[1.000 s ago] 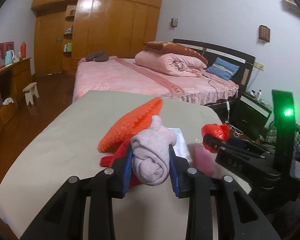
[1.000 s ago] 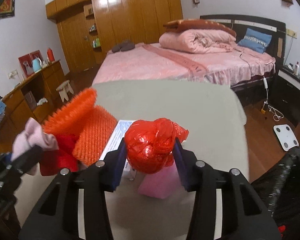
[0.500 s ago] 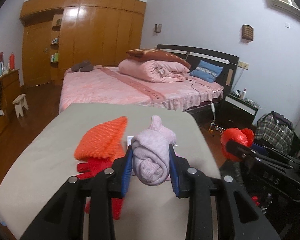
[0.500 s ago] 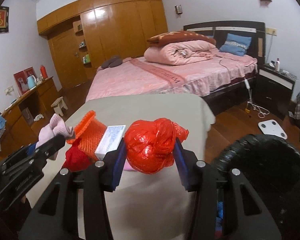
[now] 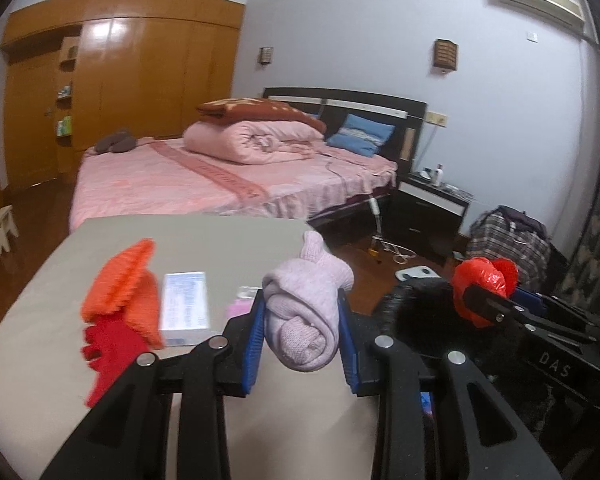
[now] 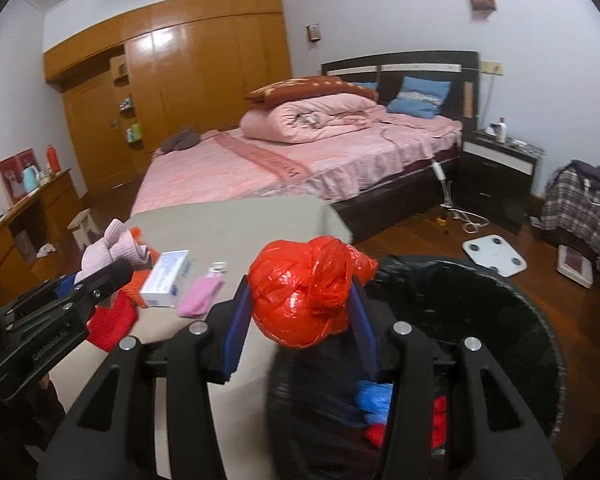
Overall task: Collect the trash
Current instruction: 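Carry the red plastic bag to the bin with the right tool while the left holds the sock, then open both tools over the bin to drop the red bag and pink sock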
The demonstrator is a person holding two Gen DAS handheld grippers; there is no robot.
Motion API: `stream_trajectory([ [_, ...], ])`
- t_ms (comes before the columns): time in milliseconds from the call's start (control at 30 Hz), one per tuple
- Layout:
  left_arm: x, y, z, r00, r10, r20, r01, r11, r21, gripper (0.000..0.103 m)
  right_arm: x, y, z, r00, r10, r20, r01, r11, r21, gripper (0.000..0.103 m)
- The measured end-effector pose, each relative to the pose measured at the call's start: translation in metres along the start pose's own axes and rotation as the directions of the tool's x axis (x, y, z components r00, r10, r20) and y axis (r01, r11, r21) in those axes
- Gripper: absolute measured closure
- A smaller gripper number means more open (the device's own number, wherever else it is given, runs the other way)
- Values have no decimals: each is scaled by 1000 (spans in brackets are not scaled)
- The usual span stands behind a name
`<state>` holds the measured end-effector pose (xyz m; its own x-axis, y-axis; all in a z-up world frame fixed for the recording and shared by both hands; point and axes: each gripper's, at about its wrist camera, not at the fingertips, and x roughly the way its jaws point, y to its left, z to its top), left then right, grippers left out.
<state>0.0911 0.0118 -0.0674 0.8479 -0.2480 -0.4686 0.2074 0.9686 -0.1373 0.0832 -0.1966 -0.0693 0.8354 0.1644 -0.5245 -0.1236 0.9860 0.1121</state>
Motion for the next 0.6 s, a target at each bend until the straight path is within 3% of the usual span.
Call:
stream_trajectory([
  [500,28,-90,-5,984,-173,-50,176,982,67,70,-28,-90,-23,983,-186,5,184,978,94,55],
  [600,35,-102,-8,976,-210,-64,214,974,77,69,-32,-99,-27,977,-211,6,210,972,110,47],
])
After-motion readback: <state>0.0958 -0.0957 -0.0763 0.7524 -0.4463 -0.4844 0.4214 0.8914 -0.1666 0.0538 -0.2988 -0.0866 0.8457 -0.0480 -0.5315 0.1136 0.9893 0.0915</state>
